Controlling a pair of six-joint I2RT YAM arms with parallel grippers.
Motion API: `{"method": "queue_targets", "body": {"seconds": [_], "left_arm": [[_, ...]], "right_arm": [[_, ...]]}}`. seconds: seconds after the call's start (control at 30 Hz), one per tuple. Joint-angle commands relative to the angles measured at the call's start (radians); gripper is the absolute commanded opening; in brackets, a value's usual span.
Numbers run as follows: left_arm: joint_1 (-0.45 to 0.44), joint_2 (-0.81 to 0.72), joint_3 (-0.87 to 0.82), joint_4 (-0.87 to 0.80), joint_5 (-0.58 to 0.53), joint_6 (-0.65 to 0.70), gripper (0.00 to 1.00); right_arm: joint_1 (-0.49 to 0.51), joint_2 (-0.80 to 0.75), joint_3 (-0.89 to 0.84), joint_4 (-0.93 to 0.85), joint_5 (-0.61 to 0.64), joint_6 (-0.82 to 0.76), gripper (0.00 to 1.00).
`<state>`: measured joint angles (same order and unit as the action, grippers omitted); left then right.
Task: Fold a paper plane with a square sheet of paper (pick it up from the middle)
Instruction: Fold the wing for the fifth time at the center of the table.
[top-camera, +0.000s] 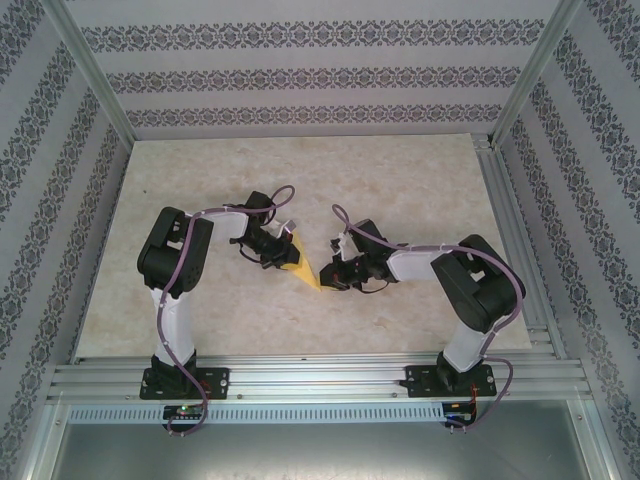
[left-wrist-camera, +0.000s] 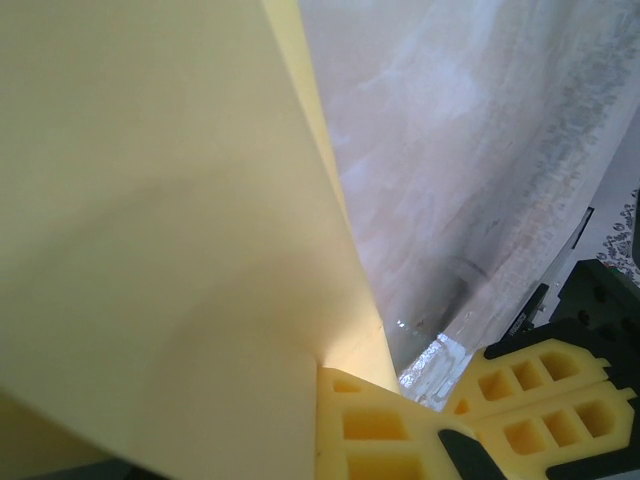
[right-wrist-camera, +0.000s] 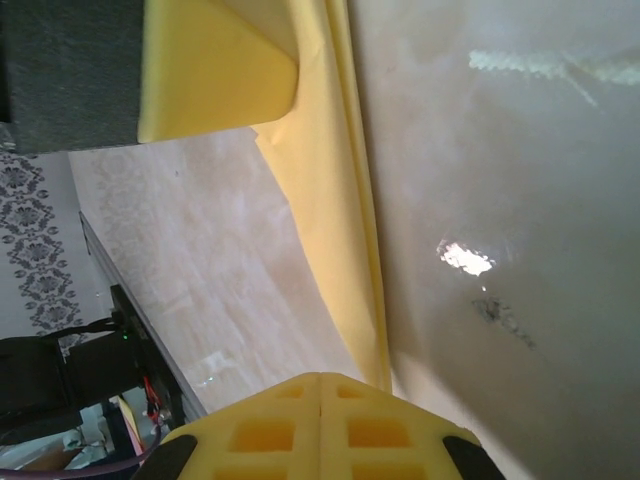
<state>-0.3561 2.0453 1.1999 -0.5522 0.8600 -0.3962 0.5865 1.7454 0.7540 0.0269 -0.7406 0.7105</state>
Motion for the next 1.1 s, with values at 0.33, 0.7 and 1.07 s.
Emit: {"method": "queue_targets", "body": {"seconds": [0.33, 0.7, 1.07], "left_arm": [[0.028, 0.038, 0.024, -0.032, -0.010, 0.041, 0.01], [0.037, 0.039, 0.024, -0.038, -0.015, 0.043, 0.01], [0.045, 0.039, 0.024, -0.043, -0.014, 0.046, 0.01]], "right_arm": [[0.007, 0.075, 0.011, 0.074, -0.045, 0.031, 0.03], [0.024, 0.143, 0.032, 0.013, -0.017, -0.007, 0.04], [0.028, 0.014, 0.108, -0.151, 0.049, -0.056, 0.04]]}}
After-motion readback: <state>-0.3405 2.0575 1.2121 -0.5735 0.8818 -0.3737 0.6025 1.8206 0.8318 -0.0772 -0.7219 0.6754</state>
